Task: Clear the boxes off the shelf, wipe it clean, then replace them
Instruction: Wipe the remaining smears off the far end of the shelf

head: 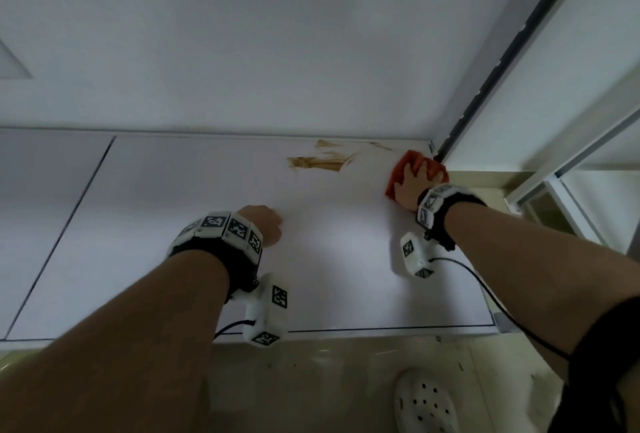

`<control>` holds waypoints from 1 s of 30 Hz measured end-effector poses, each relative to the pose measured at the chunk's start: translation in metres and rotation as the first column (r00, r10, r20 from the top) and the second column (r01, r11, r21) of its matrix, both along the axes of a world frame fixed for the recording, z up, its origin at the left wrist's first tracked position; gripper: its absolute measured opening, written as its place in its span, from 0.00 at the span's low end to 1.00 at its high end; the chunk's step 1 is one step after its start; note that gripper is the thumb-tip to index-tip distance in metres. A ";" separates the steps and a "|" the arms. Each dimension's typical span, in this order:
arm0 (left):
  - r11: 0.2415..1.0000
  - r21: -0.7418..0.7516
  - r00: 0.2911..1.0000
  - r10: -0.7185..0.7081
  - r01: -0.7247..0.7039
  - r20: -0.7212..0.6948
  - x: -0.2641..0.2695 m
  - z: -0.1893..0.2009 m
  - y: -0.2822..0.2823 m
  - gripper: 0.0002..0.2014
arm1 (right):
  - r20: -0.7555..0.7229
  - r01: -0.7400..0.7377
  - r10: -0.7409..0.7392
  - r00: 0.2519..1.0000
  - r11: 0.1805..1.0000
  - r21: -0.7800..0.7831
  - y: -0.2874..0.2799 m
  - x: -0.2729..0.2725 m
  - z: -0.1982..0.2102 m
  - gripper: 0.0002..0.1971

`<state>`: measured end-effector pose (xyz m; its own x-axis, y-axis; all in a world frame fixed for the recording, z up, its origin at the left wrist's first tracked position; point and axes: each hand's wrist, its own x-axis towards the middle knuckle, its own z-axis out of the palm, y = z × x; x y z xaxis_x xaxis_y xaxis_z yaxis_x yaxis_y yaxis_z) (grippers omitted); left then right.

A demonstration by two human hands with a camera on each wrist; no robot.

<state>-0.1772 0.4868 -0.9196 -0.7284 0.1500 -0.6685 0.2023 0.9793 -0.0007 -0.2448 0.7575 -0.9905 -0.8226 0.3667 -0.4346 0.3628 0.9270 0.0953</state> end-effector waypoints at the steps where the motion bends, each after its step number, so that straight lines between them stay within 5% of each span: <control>1: 1.000 0.001 1.000 0.000 0.000 0.001 -0.001 0.000 0.000 0.23 | 0.007 -0.003 0.003 1.000 1.000 0.002 -0.005 0.008 0.000 0.33; 6: 0.999 0.028 0.999 0.037 -0.038 0.016 -0.004 -0.006 -0.002 0.24 | -0.010 -0.079 0.079 0.997 0.992 -0.094 -0.060 0.043 0.003 0.30; 10: 0.998 0.030 0.998 0.061 -0.061 0.012 0.000 -0.009 -0.002 0.24 | 0.018 -0.162 0.165 0.986 0.982 -0.095 -0.077 0.020 0.000 0.33; 21: 0.996 0.076 0.998 0.055 -0.053 -0.026 -0.004 -0.014 -0.008 0.23 | -0.025 -0.123 0.122 0.992 0.991 -0.057 -0.039 -0.040 -0.005 0.33; 30: 0.991 0.123 0.998 0.060 -0.056 -0.028 -0.006 -0.017 -0.016 0.23 | -0.053 -0.138 0.143 0.988 0.985 0.099 -0.006 -0.037 -0.002 0.35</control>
<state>-0.1832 0.4704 -0.9363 -0.7589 0.1859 -0.6241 0.1470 0.9825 0.1140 -0.2822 0.7517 -0.9920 -0.8925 0.2829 -0.3513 0.2374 0.9569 0.1675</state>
